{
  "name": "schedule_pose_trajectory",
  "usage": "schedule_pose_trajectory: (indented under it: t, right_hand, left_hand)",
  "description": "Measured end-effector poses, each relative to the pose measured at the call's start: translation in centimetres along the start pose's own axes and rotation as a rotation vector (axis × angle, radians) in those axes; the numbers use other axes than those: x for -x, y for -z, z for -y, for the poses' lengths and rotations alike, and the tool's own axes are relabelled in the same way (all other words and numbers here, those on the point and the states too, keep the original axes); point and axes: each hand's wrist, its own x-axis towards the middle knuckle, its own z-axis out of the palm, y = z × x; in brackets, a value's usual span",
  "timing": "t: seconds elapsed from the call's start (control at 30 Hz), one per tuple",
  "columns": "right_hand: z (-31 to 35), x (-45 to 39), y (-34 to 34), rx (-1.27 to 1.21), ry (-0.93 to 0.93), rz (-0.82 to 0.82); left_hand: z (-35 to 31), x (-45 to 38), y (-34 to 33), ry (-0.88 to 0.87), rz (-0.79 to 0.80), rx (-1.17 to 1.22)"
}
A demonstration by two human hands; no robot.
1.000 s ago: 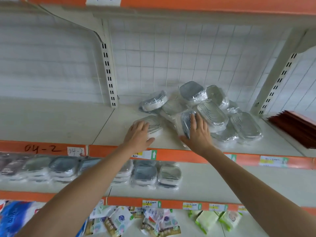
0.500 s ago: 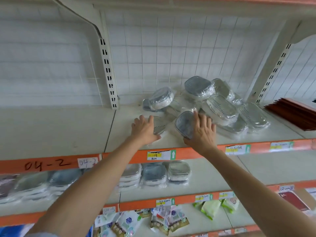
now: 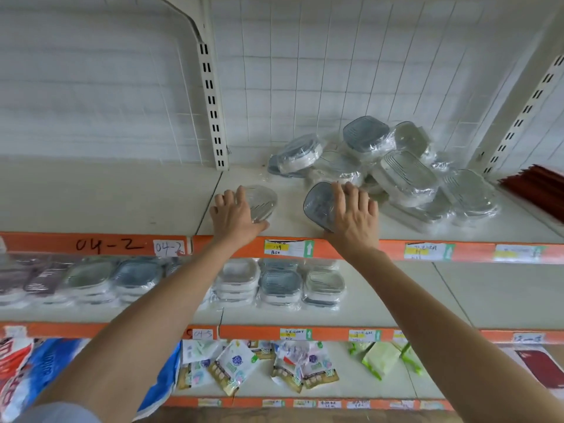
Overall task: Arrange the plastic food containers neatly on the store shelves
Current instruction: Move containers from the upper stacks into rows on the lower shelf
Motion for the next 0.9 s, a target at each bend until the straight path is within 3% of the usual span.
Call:
schedule_pose_trajectory:
  t: [0.2, 0.37, 0.43, 0.67, 0.9]
  right_hand:
    - [-3.4, 0.0, 0.2, -0.113, 0.047, -0.001]
    - [-4.8, -0.3, 0.0, -0.218, 0.148, 0.016]
    - [-5.0, -0.7, 0.1, -0.188, 0.243, 0.031]
    - [-5.7, 0.2, 2.6, -0.156, 0.400, 0.007]
    - [-5.2, 4.6, 3.6, -0.243, 0.571, 0.070]
  left_hand:
    - [-3.1, 2.9, 2.0, -0.043, -0.341, -0.091]
    - [-4.2, 7.3, 2.8, -0.021, -0.433, -0.170]
    - [-4.1, 9.6, 2.8, -0.006, -0.410, -0.220]
    - [-2.0, 14.7, 2.0, 0.078, -0.059, -0.404]
    - [-2.5, 17.0, 1.9, 0.008, 0.043, -0.440]
